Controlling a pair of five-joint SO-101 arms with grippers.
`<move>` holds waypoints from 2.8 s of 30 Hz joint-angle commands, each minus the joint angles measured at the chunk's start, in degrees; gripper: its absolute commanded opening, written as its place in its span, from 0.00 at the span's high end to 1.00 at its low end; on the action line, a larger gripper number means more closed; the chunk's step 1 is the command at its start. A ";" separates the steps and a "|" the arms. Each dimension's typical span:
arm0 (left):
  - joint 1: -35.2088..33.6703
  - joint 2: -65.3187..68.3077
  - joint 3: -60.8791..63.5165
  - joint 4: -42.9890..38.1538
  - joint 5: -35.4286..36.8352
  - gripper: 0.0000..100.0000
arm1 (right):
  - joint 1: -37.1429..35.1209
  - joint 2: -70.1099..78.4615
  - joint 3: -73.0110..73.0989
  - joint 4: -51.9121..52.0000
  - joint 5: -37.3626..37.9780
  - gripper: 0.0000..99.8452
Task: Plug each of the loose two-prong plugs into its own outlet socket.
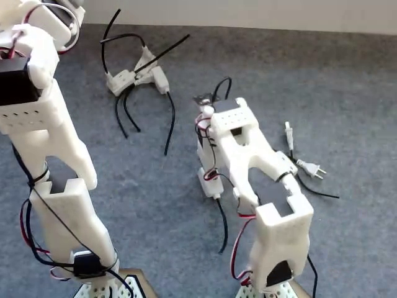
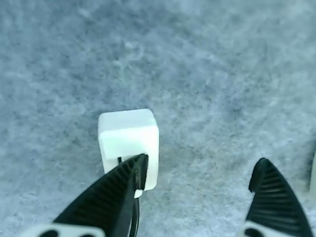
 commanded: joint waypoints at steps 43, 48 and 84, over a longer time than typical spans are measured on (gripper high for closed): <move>0.75 -0.40 -0.92 -1.23 0.26 0.58 | -5.23 -1.10 -4.88 10.15 14.24 0.68; 0.75 -0.40 -0.92 -1.23 0.26 0.58 | -3.21 4.97 -4.97 6.81 14.24 0.68; -1.80 -0.31 -0.66 -2.90 0.26 0.58 | -12.79 16.04 -40.13 7.52 -26.20 0.92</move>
